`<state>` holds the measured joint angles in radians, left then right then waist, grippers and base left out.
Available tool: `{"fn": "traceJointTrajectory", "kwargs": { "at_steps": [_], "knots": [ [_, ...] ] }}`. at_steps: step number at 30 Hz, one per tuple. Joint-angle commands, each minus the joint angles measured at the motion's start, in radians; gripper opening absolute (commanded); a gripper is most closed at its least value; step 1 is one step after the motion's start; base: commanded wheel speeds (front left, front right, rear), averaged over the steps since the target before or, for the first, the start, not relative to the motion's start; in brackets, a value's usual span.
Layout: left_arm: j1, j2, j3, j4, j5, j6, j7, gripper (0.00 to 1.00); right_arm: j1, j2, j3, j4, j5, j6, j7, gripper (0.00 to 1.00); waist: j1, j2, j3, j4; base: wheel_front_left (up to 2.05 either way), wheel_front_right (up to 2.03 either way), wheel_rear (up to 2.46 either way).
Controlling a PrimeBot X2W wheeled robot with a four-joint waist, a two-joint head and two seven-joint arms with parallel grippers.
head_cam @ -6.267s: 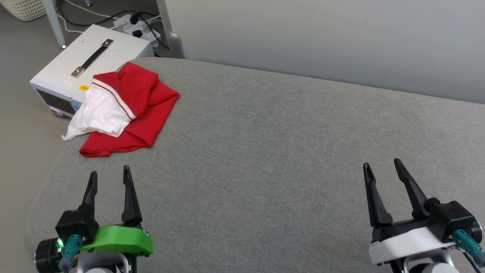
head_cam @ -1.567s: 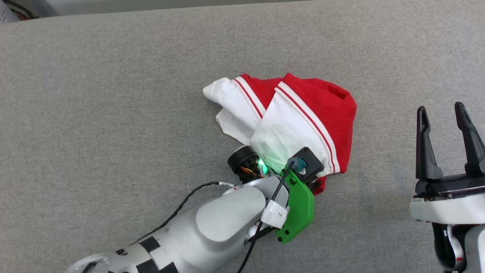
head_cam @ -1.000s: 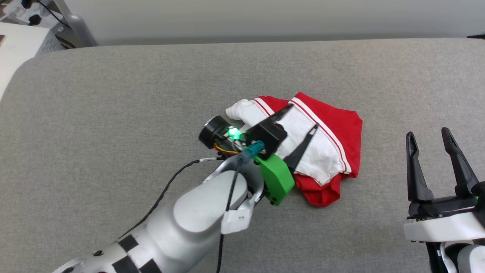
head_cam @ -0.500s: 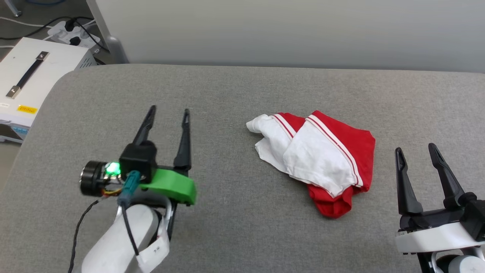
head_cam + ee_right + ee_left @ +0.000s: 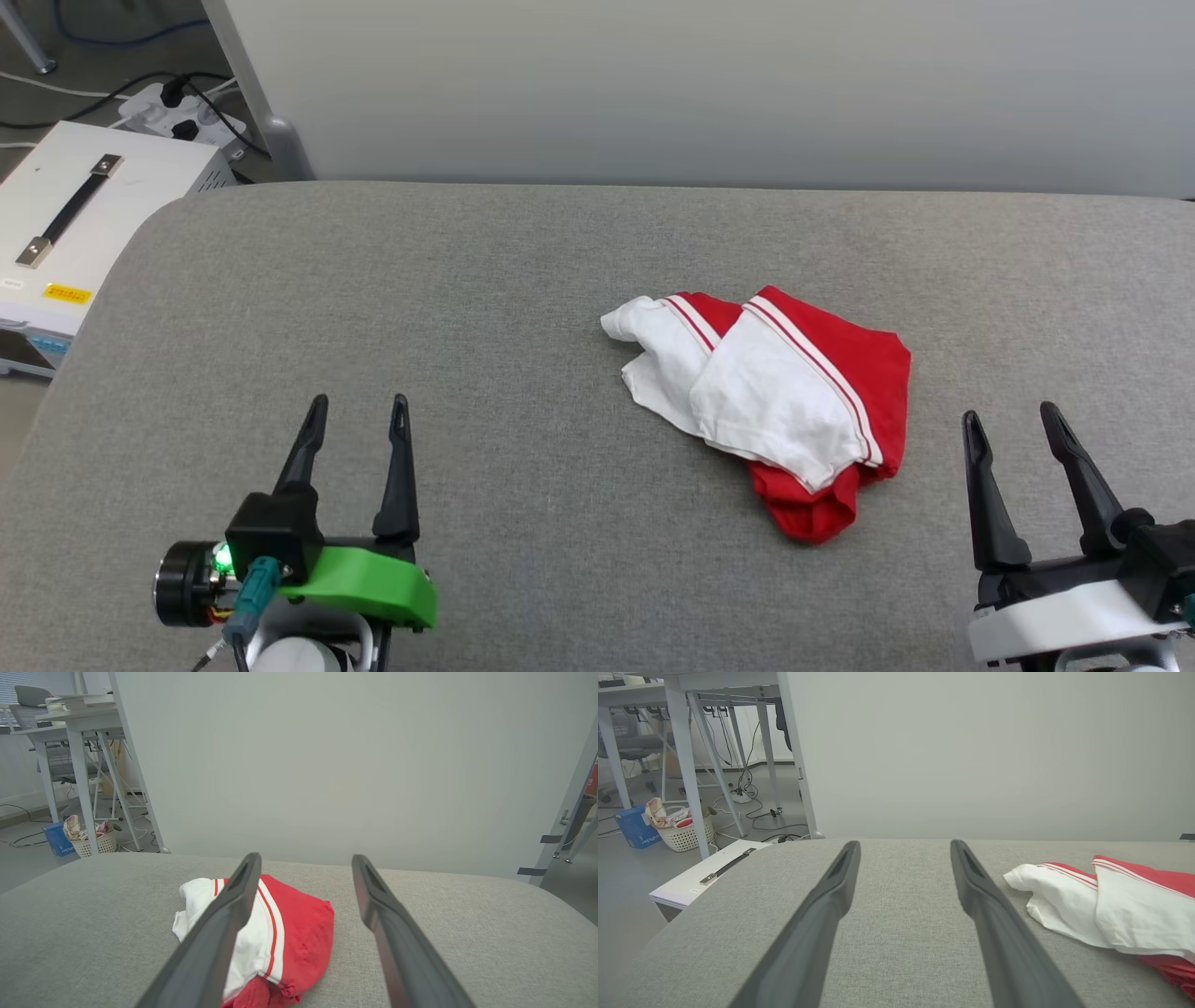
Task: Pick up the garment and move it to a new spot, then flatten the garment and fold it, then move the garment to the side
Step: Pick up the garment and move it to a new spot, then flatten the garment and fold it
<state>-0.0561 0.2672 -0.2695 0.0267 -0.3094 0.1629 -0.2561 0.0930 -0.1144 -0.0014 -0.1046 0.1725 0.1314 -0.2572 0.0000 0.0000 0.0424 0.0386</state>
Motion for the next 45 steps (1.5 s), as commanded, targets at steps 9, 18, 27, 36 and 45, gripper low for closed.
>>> {"fn": "traceJointTrajectory", "kwargs": {
  "at_steps": [9, 18, 27, 36, 45],
  "knots": [
    [0.052, -0.091, 0.074, 0.044, 0.103, -0.098, -0.006, 1.0, 0.054, -0.004, -0.002, 0.04, 0.013, -0.001, -0.005, 1.0, 0.0, 0.0, -0.013, -0.011, 0.0, 0.0, 0.0],
    [0.072, -0.138, 0.148, 0.064, 0.151, -0.148, -0.006, 1.0, 0.065, 0.006, -0.003, 0.051, 0.016, -0.001, -0.005, 1.0, 0.0, 0.0, -0.013, -0.018, 0.0, 0.0, 0.0],
    [0.078, -0.166, 0.188, 0.078, 0.183, -0.187, -0.006, 1.0, 0.06, 0.009, 0.002, 0.053, 0.016, -0.001, -0.005, 1.0, 0.0, 0.0, -0.011, -0.019, 0.0, 0.0, 0.0],
    [0.072, -0.186, 0.213, 0.09, 0.204, -0.209, -0.006, 1.0, 0.046, 0.007, -0.017, 0.026, 0.013, -0.001, -0.005, 1.0, 0.0, 0.0, -0.008, -0.015, 0.0, 0.0, 0.0],
    [0.047, -0.2, 0.229, 0.09, 0.214, -0.221, -0.006, 1.0, -0.149, -0.102, -0.02, -0.094, 0.048, -0.001, -0.005, 1.0, 0.0, 0.0, 0.027, -0.002, 0.0, 0.0, 0.0]
  ]
}}
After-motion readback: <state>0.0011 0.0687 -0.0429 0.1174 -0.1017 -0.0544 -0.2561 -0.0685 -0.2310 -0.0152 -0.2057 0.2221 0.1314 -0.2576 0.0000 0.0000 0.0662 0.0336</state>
